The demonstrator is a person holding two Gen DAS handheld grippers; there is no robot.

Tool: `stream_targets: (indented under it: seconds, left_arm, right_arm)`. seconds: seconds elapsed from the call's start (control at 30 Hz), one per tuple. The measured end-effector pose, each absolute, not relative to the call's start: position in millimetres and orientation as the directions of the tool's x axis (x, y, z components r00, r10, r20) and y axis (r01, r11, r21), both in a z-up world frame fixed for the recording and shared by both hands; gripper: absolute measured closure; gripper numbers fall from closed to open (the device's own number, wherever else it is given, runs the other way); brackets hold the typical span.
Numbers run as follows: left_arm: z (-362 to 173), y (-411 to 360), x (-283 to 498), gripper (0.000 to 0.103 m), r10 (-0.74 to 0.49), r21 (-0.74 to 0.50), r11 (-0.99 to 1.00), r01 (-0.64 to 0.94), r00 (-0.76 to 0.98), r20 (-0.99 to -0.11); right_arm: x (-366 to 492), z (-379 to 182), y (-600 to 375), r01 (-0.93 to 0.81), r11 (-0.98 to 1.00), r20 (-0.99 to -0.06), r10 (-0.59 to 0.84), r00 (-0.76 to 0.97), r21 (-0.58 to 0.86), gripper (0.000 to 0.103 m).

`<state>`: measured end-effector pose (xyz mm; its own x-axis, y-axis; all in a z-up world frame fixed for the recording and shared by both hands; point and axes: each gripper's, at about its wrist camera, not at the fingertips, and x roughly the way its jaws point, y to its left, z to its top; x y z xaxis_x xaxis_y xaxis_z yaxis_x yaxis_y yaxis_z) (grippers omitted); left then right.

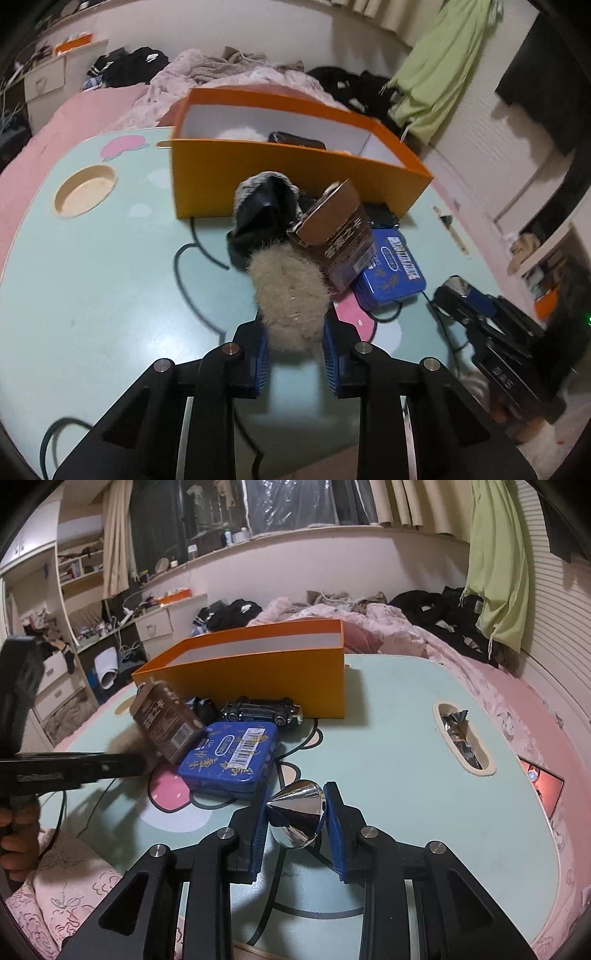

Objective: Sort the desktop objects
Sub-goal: 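Carry silver cap into box with right gripper while left drops brown pompom in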

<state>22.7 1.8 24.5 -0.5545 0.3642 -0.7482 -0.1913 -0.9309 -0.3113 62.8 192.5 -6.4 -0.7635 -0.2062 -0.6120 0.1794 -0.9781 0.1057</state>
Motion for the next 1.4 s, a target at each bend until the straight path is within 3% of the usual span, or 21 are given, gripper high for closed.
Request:
stream_targets:
  seconds: [0.17, 0.3, 0.33, 0.37, 0.43, 0.63, 0.73, 1.1, 1.27, 1.4]
  left_arm:
    - [19, -1, 56, 0.078, 0.348, -0.258, -0.937, -0.236, -0.551, -0.759]
    - [16, 15, 71, 0.074, 0.277, -0.127, -0.951, -0.282, -0.594, -0.756]
    - [17, 17, 71, 0.063, 0.260, -0.102, -0.953, -0.285, -0.597, -0.759]
    - [17, 21, 70, 0.046, 0.238, -0.074, -0.956, -0.284, -0.601, -0.763]
    - [14, 26, 68, 0.032, 0.184, -0.023, -0.964, -0.266, -0.600, -0.779]
    - [16, 20, 59, 0.033, 0.249, -0.094, -0.954, -0.286, -0.574, -0.780]
    - [16, 17, 57, 0.077, 0.260, -0.113, -0.954, -0.277, -0.583, -0.770]
    - [52, 5, 49, 0.078, 0.351, -0.199, -0.933, -0.301, -0.631, -0.691]
    - [87, 11, 4, 0.078, 0.348, -0.172, -0.934, -0.312, -0.692, -0.633]
    - [92, 16, -45, 0.077, 0.335, -0.193, -0.942, -0.275, -0.710, -0.620]
  right_arm:
    - [62, -10, 191, 0.190, -0.977, -0.624, -0.211, -0.753, 0.102, 0.075]
    - [61, -12, 190, 0.195, -0.976, -0.632, -0.214, -0.745, 0.101, 0.075]
    - [61, -12, 190, 0.195, -0.976, -0.636, -0.213, -0.742, 0.099, 0.075]
    - [60, -13, 189, 0.197, -0.975, -0.640, -0.214, -0.738, 0.099, 0.075]
    - [60, -14, 189, 0.202, -0.974, -0.644, -0.218, -0.733, 0.101, 0.075]
    - [61, -14, 189, 0.204, -0.974, -0.645, -0.220, -0.732, 0.101, 0.075]
    - [61, -14, 188, 0.204, -0.974, -0.644, -0.221, -0.732, 0.101, 0.075]
    - [56, 27, 177, 0.251, -0.964, -0.567, -0.256, -0.783, 0.088, 0.075]
    - [5, 67, 166, 0.271, -0.960, -0.522, -0.265, -0.810, 0.067, 0.075]
    - [-52, 69, 160, 0.281, -0.951, -0.558, -0.302, -0.773, 0.126, 0.073]
